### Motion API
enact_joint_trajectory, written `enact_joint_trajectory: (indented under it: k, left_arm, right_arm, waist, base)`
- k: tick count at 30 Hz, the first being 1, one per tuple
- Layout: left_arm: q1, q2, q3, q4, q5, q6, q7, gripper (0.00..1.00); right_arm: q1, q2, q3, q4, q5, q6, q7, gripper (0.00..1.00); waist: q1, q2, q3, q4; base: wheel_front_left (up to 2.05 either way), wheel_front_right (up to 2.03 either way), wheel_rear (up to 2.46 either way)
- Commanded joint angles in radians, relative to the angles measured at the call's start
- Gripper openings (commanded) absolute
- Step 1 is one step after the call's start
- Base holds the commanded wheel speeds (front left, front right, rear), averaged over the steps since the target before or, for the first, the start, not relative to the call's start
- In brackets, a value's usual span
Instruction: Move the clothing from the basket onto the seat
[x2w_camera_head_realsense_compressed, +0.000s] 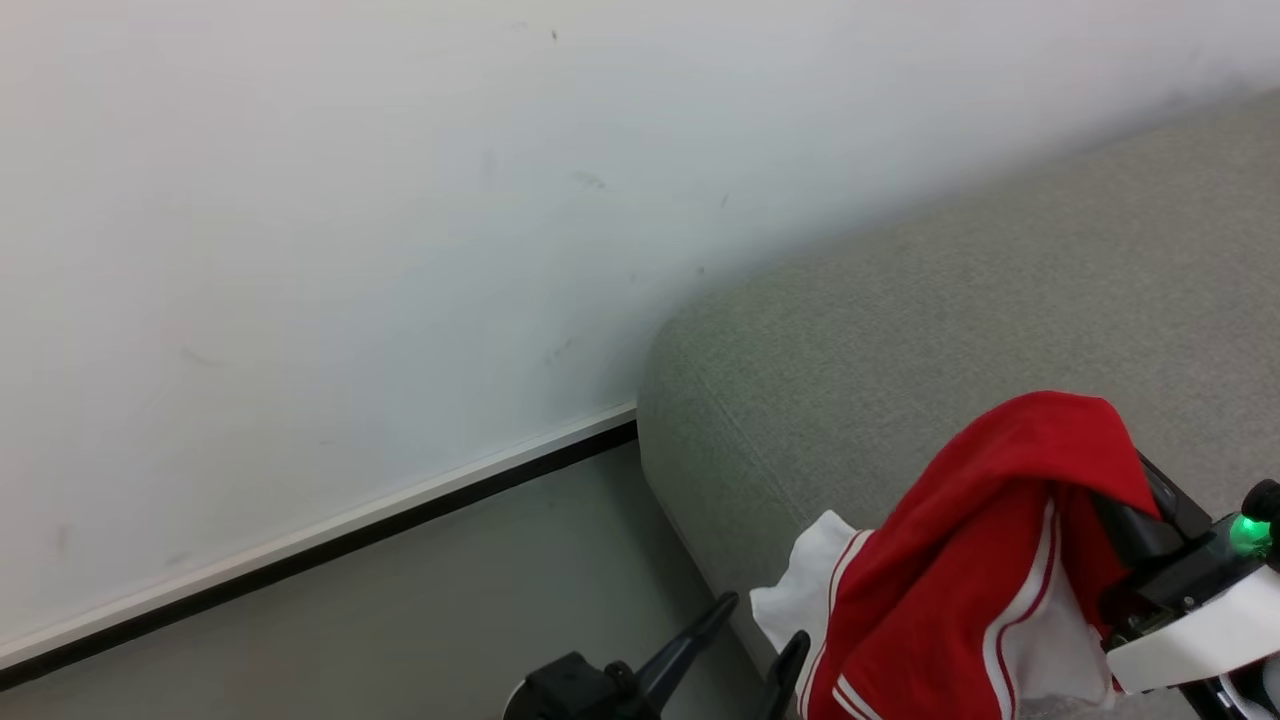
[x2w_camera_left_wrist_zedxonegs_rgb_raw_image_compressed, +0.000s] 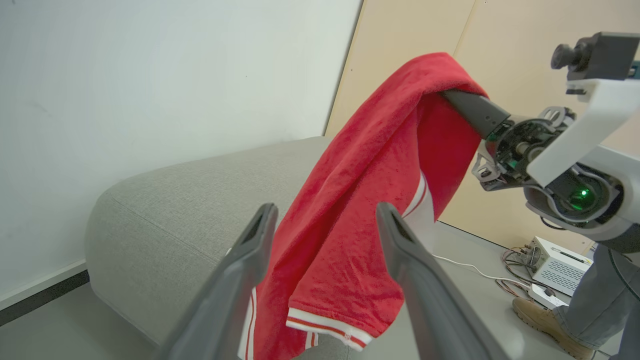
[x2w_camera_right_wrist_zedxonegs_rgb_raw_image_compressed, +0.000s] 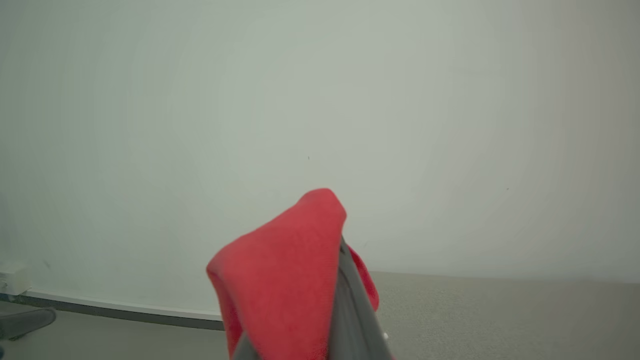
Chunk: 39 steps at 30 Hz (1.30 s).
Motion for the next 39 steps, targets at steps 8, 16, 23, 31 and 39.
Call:
enact_joint_trajectory:
  k: [8,16,23,31,39]
  left_arm:
    - [-0.012,-0.009,-0.018,0.019,0.016,0.005,-0.011,1.0]
    - [-0.089,0.012,-0.024,0.012,0.054,0.009,0.018,1.0]
    - [-0.223,0.045,0.006,-0.021,0.107,0.017,0.051,1.0]
    - [-0.351,0.06,0.057,-0.056,0.143,0.047,0.045,1.0]
    - [-0.397,0.058,0.077,-0.068,0.158,0.064,0.026,1.0]
  right_arm:
    - [0.084,0.013,-0.13,-0.055,-0.032,0.001,0.025,0.0]
    - [0.015,0.117,-0.271,-0.012,-0.067,0.001,0.038,0.0]
    - [-0.266,0.179,-0.381,0.115,-0.109,0.001,0.056,0.0]
    - [-0.713,0.129,-0.511,0.336,-0.121,0.001,0.106,0.0]
    - [-0.983,0.038,-0.58,0.521,-0.196,0.001,0.146,0.0]
  waist:
    - [0.0,-0.0001,0.035,-0.034]
    - [0.0,-0.0001,0.187,0.035]
    - [0.0,-0.0001,0.411,0.133]
    - [0.0,-0.0001,0.633,0.231]
    - [0.0,-0.0001,0.74,0.292]
  base:
    - [0.0,0.0,0.0]
    - [0.0,0.0,0.0]
    - [0.0,0.0,0.0]
    - [0.0,0.0,0.0]
    - [0.0,0.0,0.0]
